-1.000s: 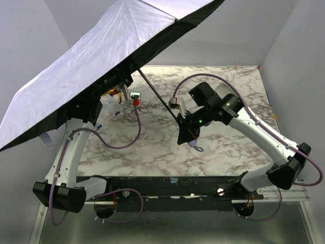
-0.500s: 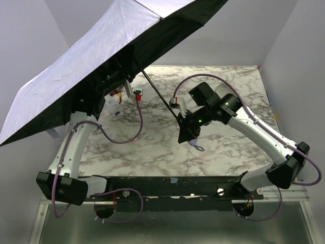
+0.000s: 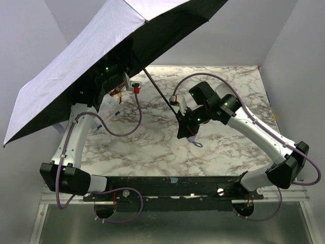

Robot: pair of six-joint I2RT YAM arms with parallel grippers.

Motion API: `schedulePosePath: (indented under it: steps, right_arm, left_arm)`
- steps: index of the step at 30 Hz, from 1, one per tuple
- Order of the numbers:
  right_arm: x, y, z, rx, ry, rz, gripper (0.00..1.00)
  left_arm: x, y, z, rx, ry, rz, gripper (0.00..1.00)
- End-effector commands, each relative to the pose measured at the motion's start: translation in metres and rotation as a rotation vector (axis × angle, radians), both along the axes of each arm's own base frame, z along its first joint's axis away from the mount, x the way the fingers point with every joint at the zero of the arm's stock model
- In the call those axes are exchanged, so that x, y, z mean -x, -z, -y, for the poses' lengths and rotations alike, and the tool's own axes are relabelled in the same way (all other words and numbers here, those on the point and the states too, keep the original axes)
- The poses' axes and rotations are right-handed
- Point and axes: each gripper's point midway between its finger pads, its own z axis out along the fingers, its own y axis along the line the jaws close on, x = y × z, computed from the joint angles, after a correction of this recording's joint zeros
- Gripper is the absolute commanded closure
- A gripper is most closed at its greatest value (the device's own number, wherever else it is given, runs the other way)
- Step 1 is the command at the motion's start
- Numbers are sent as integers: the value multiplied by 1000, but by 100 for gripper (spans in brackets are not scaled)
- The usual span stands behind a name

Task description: Open the umbrella

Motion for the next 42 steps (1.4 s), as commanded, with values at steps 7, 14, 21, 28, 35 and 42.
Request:
schedulePosePath:
  steps: [7,14,21,28,35,42]
  right_arm:
    - [76,39,73,245,-274,-114,100]
    - [72,36,68,223,-268,-94,100]
    - [45,-3,16,15,-185,-27,100]
    - [18,-56,-30,-216,-95,39,100]
    - [-1,-77,-37,-296,-17,66,100]
    - [-34,-104,-40,-389,97,89,100]
  left_arm:
    - [-18,-122,-166,179,-647,396,76]
    - [-20,-114,-164,174,-628,390,75]
    - [-23,-82,-105,150,-451,309,71]
    - [-9,-38,-24,96,-232,201,65]
    - [16,5,22,-6,-28,98,60]
    - [64,55,58,-82,214,-49,50]
